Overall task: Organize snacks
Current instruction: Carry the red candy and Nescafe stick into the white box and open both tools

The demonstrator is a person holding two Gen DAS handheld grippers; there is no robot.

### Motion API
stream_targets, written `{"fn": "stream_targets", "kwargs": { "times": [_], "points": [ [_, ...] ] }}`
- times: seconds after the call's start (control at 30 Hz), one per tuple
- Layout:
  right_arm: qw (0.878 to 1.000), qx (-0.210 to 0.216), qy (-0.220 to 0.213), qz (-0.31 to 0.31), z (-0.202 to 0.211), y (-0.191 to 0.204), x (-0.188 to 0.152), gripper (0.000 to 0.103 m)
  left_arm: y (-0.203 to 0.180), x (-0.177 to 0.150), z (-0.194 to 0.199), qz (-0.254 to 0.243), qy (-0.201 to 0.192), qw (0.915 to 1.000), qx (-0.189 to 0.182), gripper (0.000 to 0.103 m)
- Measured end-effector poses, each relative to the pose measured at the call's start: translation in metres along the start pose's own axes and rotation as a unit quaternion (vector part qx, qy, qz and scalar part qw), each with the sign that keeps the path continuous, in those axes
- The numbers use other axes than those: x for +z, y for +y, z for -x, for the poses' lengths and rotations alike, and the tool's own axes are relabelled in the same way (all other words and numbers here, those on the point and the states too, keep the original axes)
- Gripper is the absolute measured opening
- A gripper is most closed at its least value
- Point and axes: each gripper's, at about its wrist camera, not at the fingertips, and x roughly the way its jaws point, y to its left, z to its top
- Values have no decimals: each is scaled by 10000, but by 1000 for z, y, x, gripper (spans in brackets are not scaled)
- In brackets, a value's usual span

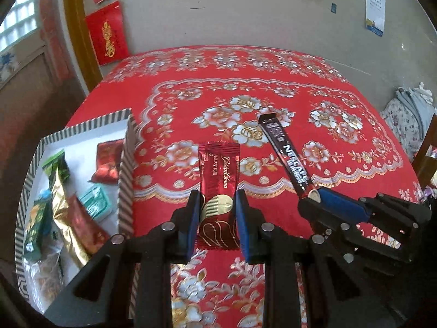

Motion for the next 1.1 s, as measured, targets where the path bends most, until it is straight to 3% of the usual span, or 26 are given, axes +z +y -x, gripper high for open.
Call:
{"fn": "stream_targets", "kwargs": {
  "times": [0.6, 1.1],
  "points": [
    [9965, 450, 183, 678, -25, 89, 16, 19, 90, -17, 33, 625, -198, 9969, 441, 28],
    [9850, 800, 611, 1403, -65, 176, 21, 19, 179, -43, 47, 1197, -124, 9893, 831, 28]
  ]
}}
